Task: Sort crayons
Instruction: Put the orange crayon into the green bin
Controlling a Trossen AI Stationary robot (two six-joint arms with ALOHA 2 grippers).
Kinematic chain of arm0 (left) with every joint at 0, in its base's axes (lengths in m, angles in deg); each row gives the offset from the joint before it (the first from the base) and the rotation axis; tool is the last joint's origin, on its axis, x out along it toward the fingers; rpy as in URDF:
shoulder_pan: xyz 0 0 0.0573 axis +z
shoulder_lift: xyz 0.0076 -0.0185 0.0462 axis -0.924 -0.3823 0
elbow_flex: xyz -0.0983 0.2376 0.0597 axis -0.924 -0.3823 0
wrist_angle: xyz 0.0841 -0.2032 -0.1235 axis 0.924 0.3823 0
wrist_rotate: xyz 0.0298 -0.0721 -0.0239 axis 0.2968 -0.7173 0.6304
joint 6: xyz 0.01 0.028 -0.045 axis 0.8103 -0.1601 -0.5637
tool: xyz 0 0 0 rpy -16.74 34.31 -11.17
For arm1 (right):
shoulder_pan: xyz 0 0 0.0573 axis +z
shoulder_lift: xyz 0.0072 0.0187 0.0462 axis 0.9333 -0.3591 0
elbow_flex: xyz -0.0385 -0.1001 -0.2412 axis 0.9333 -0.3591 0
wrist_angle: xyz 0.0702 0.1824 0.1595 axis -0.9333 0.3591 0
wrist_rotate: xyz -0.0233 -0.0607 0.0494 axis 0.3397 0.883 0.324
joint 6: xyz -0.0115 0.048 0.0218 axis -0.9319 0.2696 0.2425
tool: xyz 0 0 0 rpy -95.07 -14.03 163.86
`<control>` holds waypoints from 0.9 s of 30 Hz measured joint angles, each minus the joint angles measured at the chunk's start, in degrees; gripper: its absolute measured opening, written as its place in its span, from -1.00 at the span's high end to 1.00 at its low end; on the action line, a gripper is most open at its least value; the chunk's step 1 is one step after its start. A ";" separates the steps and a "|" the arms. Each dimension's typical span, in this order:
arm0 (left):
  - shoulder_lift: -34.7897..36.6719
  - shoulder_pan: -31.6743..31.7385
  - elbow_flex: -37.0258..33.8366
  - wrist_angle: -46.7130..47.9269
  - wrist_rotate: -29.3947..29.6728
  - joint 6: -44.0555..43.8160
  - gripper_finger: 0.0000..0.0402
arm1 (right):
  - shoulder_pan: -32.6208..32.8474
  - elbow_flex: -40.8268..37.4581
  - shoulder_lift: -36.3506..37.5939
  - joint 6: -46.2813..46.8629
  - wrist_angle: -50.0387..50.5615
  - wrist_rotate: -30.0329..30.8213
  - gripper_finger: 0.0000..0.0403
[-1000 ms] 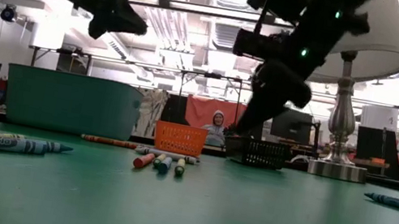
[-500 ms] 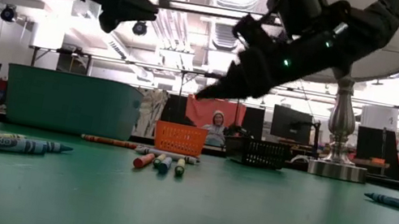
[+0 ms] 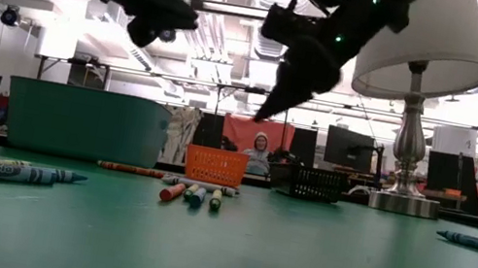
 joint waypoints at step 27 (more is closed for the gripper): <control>-11.95 -9.36 0.00 20.84 13.40 12.30 0.71 | 0.00 -4.83 7.89 6.07 13.94 0.15 0.54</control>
